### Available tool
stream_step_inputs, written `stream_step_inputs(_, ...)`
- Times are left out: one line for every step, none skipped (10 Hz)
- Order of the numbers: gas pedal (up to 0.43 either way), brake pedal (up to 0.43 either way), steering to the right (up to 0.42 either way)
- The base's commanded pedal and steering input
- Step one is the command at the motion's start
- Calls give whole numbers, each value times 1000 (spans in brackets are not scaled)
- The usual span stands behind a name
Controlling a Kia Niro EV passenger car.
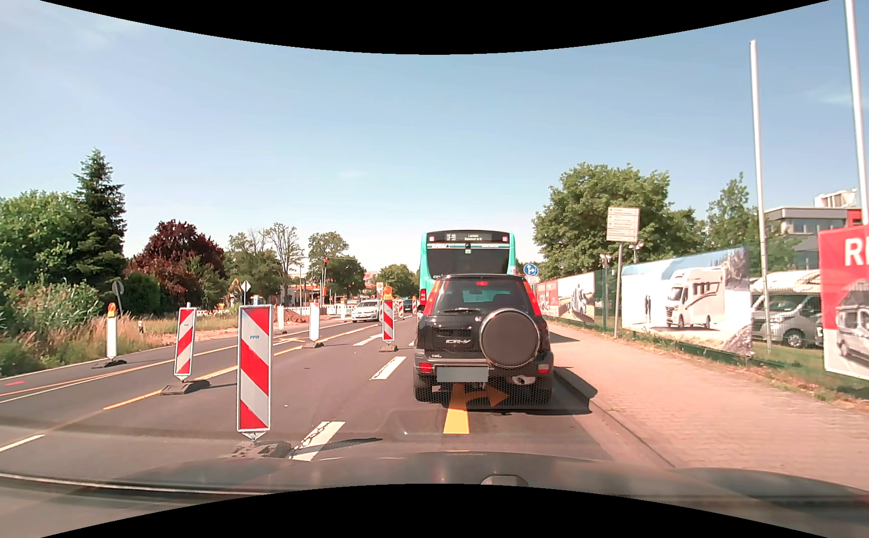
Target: Follow the waypoints while adhering to traffic rules and regulations
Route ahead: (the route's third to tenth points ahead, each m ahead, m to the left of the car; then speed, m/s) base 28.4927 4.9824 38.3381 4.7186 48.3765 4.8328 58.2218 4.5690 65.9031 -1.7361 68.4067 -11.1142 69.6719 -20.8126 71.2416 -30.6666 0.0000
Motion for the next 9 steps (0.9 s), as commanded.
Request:
stream_step_inputs(0, 207, -6)
stream_step_inputs(0, 207, -6)
stream_step_inputs(0, 207, -6)
stream_step_inputs(0, 207, -7)
stream_step_inputs(0, 207, -8)
stream_step_inputs(0, 207, -8)
stream_step_inputs(0, 207, -9)
stream_step_inputs(0, 207, -9)
stream_step_inputs(0, 207, -9)
